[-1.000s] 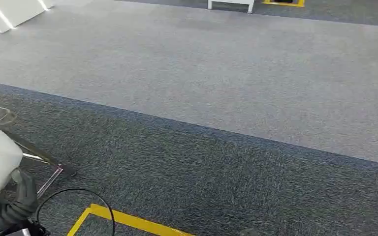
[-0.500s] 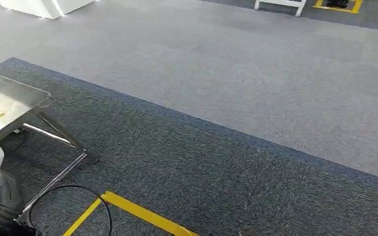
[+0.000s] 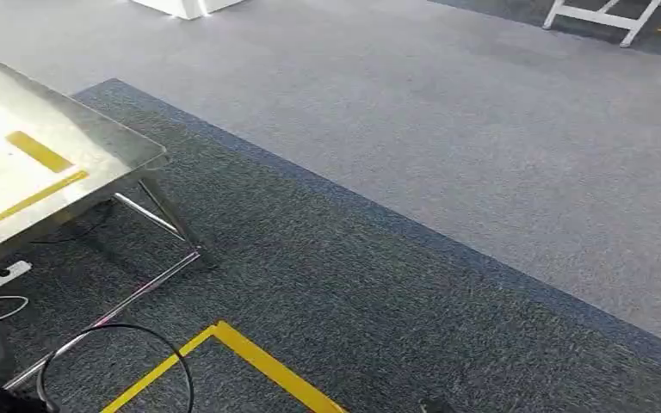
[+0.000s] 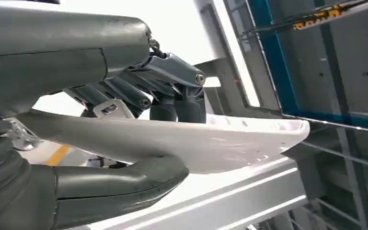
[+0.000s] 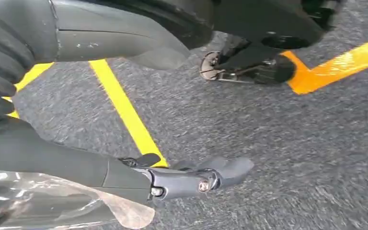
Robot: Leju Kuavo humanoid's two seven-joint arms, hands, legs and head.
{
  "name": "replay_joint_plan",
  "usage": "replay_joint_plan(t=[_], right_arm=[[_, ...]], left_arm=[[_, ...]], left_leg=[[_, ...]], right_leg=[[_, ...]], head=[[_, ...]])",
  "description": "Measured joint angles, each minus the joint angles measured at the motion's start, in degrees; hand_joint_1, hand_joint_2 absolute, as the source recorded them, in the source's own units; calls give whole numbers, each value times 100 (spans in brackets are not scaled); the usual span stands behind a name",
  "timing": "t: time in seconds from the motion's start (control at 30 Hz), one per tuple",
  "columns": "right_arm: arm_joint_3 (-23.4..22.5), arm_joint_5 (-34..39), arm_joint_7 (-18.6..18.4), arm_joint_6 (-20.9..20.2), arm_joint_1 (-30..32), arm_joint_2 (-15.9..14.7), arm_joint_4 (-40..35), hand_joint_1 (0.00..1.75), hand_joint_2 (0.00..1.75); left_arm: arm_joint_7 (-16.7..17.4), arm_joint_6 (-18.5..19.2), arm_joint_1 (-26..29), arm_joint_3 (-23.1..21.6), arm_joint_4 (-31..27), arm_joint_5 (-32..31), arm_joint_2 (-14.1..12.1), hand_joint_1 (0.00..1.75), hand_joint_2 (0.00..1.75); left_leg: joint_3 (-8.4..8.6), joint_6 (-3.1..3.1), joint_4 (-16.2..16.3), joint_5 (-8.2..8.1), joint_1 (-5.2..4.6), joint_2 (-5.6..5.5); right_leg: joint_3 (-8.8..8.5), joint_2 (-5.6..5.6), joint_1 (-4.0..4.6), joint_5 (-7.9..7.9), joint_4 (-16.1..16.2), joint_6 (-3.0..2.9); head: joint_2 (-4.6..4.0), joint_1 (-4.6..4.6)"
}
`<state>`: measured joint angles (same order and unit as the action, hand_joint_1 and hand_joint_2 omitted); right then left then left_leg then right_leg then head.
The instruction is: Take the parts from the cabinet and place them on the table.
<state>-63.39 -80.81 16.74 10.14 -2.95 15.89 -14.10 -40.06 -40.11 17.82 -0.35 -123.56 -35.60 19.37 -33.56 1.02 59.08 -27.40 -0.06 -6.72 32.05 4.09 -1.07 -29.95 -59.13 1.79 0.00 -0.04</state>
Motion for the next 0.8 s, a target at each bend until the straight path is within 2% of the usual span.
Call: replay_joint_plan(t=[0.03,0.07,0.1,0.13,0.2,0.23,0.27,0.3,0.33,0.37,0.4,0.43,0.47,0.53,0.57,0.6,0.63,0.67,0.7,0.73,0.77,0.8], right_arm=[[7,0,-5,0,3,-9,9,0,175],[15,-4,-5,0,2,-7,18,0,175],[29,-15,0,-2,-2,-26,26,0,175],[35,-26,0,-7,-4,-26,35,0,175],[35,-42,2,-15,8,-40,55,0,175],[35,-50,-5,-15,9,-52,61,0,175],[35,-50,-22,-11,5,-53,66,0,175],[37,-50,-29,-7,-2,-53,68,0,175],[42,-55,-46,-5,-14,-53,70,0,175],[52,-57,-57,-5,-25,-50,74,0,175],[72,-57,-66,-5,-29,-44,87,0,175],[83,-57,-70,2,-39,-42,96,0,175],[85,-57,-75,2,-39,-42,99,0,175],[90,-55,-75,-2,-60,-33,112,0,175],[96,-55,-75,-2,-78,-31,112,0,175],[112,-50,-72,-7,-84,-29,114,0,175],[125,-50,-68,-7,-89,-29,114,0,175],[131,-50,-68,-7,-87,-29,114,0,175],[133,-50,-68,-7,-78,-29,114,0,175],[136,-50,-64,-5,-61,-29,114,0,175],[138,-46,-59,0,-65,-29,114,0,175],[138,-48,-61,-2,-62,-31,114,0,175]], left_arm=[[0,0,5,31,-18,-2,4,175,175],[0,0,9,51,-35,-2,4,175,175],[0,0,13,79,-61,-9,6,175,175],[-2,0,-1,81,-72,-30,7,175,175],[-2,0,1,88,-77,-44,7,175,175],[-2,0,4,99,-79,-44,4,175,175],[0,0,11,112,-79,-44,7,175,175],[-2,0,19,123,-81,-44,7,175,175],[0,0,37,127,-87,-64,11,175,175],[-2,0,63,127,-92,-85,18,175,175],[-2,0,90,127,-98,-90,28,175,175],[0,2,99,123,-100,-92,39,175,175],[0,2,102,118,-101,-92,39,175,175],[2,2,141,120,-103,-49,50,175,175],[2,2,150,120,-105,8,55,175,175],[2,2,164,118,-105,59,66,175,175],[2,2,157,114,-109,107,68,175,175],[-2,2,155,114,-109,142,68,175,175],[-2,2,160,116,-109,172,68,175,175],[-2,2,162,118,-109,186,68,175,175],[0,2,174,123,-109,184,68,175,175],[-2,2,175,127,-109,186,68,175,175]], left_leg=[[-1,-40,-21,21,15,-64],[-14,-66,-8,-1,8,-92],[-45,-99,105,-96,-19,193],[-177,-131,411,-272,-13,391],[-570,-168,1226,-612,17,534],[-736,-175,1543,-691,25,568],[-761,-178,1574,-627,29,587],[-698,-169,1424,-477,29,601],[-499,-144,1007,-206,26,634],[-257,-102,530,33,12,728],[-58,-48,126,107,-29,938],[-1,-20,22,25,-93,1040],[-20,-2,32,14,-92,1009],[-44,24,17,13,-110,878],[-4,56,-66,35,-89,805],[69,84,-137,71,-27,773],[89,104,-152,75,-16,722],[81,114,-152,78,-3,662],[81,119,-152,74,-2,607],[79,120,-148,74,-3,530],[84,120,-146,73,-3,455],[92,118,-146,72,-2,396]], right_leg=[[-10,-60,14,7,3,-46],[-35,-133,-32,29,48,-89],[-57,-198,-28,30,60,-111],[-72,-266,-21,19,60,-128],[-99,-442,2,-19,60,-182],[-109,-535,9,-38,59,-198],[-125,-605,11,-51,59,-200],[-141,-671,15,-65,59,-198],[-173,-748,21,-87,59,-196],[-209,-802,27,-106,60,-186],[-238,-861,30,-133,66,-173],[-241,-919,67,-165,58,-120],[-227,-975,63,-163,65,-92],[-281,-1099,58,-175,98,-48],[-346,-1164,74,-196,120,-2],[-324,-993,40,-265,75,17],[-210,-690,49,-413,-177,32],[35,-521,38,-636,-656,49],[287,-460,33,-818,-1128,56],[530,-435,36,-932,-1542,65],[653,-423,38,-884,-1685,68],[655,-422,38,-746,-1599,67]], head=[[0,-2],[0,4],[0,-22],[0,-85],[0,-79],[0,-75],[0,-77],[0,-79],[0,-79],[0,-77],[0,-77],[0,-79],[0,-77],[0,-64],[0,-66],[0,-62],[-2,-31],[-2,-2],[-2,9],[-2,13],[-2,11],[-2,6]])
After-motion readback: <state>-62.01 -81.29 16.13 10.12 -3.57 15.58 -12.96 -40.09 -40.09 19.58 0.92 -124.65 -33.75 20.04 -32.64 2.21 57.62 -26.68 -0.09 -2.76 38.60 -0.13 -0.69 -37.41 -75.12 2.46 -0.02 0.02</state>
